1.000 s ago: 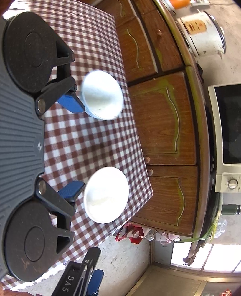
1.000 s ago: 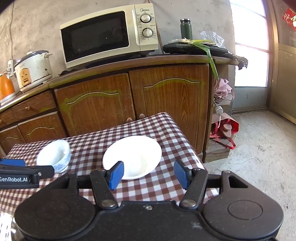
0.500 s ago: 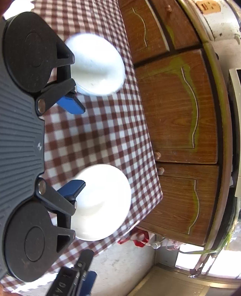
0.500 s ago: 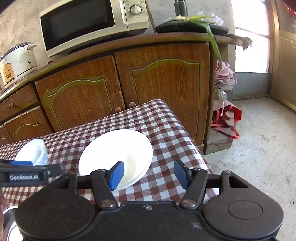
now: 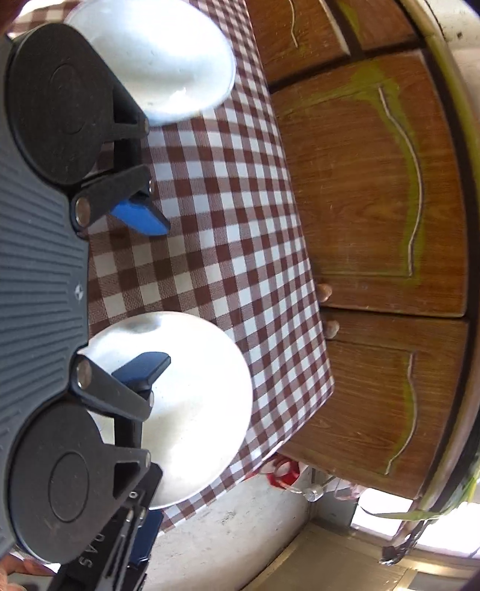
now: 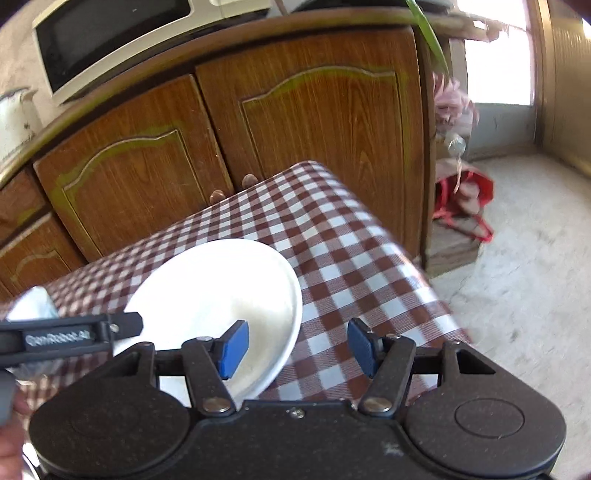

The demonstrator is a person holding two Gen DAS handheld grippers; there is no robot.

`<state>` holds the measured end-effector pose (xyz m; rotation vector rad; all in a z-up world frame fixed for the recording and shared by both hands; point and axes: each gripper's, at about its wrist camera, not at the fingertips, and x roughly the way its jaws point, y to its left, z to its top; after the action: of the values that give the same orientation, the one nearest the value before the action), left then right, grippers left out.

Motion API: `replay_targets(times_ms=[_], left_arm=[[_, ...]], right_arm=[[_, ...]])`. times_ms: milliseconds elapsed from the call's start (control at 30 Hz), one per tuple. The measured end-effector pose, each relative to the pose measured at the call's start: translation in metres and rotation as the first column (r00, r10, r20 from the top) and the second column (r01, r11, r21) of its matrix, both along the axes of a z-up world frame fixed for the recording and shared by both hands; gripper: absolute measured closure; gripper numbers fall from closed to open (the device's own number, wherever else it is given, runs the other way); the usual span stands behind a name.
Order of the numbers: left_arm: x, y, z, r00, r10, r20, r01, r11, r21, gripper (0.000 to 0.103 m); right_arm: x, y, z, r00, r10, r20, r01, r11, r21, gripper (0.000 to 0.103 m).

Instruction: Organize plates and bowls

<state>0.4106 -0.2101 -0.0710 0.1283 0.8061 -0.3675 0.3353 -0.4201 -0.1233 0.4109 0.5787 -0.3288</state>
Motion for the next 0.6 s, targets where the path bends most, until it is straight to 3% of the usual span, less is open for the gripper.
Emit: replay_targets(times_ms=[67, 100, 133, 200, 267, 300, 333, 600], left_arm=[[0.003, -0.003, -0.006, 1.000, -0.015, 0.000, 0.014, 1.000, 0.010, 0.045], [0.004, -0.003, -0.008, 1.000, -0.017, 0.000, 0.017, 1.000, 0.016, 0.048], [0.006, -0.004, -0.011, 1.000, -0.018, -0.006, 0.018, 1.000, 0.012, 0.049], [0.009, -0.004, -0.014, 0.999, -0.031, -0.014, 0.031, 0.999, -0.020, 0.056], [0.010, -0.006, -0.019, 0.998, -0.053, -0.022, 0.052, 0.998, -0.038, 0.059], [0.009, -0.007, -0.020, 0.998, -0.065, -0.021, 0.064, 0.997, -0.048, 0.068], [0.008, -0.009, -0.021, 0.996, -0.084, -0.022, 0.082, 0.995, -0.061, 0.076], [-0.014, 0.003, -0.010, 0.997, -0.078, -0.002, 0.078, 0.996, -0.052, 0.078]], right_arm=[[0.004, 0.000, -0.003, 1.000, -0.003, 0.006, 0.003, 1.000, 0.002, 0.031], [0.007, 0.001, -0.005, 1.000, -0.006, 0.003, 0.006, 1.000, 0.000, 0.036], [0.010, 0.000, -0.007, 1.000, -0.004, 0.003, 0.004, 1.000, 0.004, 0.048], [0.015, 0.002, -0.011, 1.000, 0.002, -0.003, -0.002, 1.000, 0.017, 0.056], [0.020, 0.005, -0.015, 1.000, 0.018, -0.014, -0.018, 1.000, 0.017, 0.072], [0.021, 0.007, -0.018, 1.000, 0.025, -0.014, -0.025, 0.999, 0.024, 0.079], [0.020, 0.008, -0.018, 1.000, 0.018, 0.001, -0.018, 1.000, 0.026, 0.081], [0.008, 0.020, -0.003, 1.000, 0.015, 0.024, -0.015, 1.000, -0.005, 0.084]])
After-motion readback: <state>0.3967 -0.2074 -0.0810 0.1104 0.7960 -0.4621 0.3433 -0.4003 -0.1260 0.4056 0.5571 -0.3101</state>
